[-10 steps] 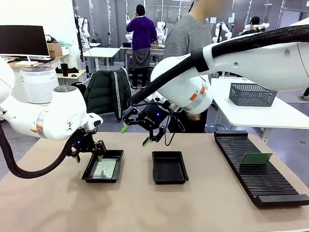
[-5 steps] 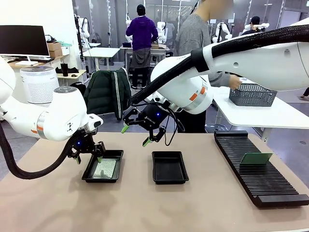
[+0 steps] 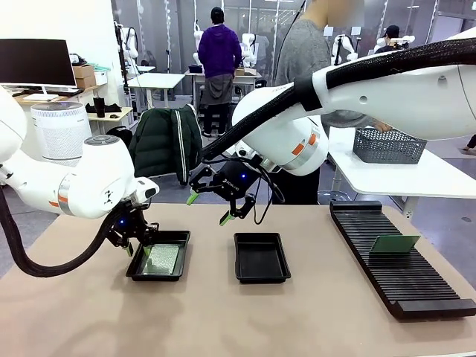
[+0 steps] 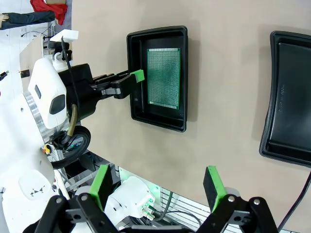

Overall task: Inspect and transfer BCBs to ESD trays.
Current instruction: Pick up the ESD tray and place it on the left side of the table.

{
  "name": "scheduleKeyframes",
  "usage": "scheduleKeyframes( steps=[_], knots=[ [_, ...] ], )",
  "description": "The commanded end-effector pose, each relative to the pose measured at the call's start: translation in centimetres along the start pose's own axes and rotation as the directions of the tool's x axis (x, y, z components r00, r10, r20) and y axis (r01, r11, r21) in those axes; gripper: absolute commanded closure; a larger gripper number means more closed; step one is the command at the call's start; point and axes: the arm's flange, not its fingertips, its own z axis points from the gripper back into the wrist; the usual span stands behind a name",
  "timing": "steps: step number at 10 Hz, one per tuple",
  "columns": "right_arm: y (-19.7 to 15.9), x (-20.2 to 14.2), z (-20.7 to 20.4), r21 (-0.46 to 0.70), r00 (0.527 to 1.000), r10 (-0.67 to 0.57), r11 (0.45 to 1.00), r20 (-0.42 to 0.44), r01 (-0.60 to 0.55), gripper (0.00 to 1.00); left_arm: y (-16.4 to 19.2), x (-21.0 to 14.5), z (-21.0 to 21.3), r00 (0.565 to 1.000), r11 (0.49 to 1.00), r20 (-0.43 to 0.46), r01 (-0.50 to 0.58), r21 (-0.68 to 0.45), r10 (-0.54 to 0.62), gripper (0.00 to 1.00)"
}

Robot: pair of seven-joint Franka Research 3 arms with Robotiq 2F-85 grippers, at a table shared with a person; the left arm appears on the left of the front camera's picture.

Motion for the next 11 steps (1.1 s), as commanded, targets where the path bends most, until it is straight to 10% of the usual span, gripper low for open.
scheduleKeyframes(
  steps=[1, 11],
  knots=[
    [-0.08, -0.03, 0.00, 0.000, 1.000, -0.001, 1.000, 0.000, 0.001, 0.00, -0.12, 0.49, -0.43, 1.000, 1.000, 0.014, -0.011, 0.003, 0.011, 1.00],
    [-0.08, -0.03, 0.00, 0.000, 1.000, -0.001, 1.000, 0.000, 0.001, 0.00, -0.11, 0.36, -0.07, 1.000, 1.000, 0.002, 0.000, -0.002, 0.000, 1.00]
  ],
)
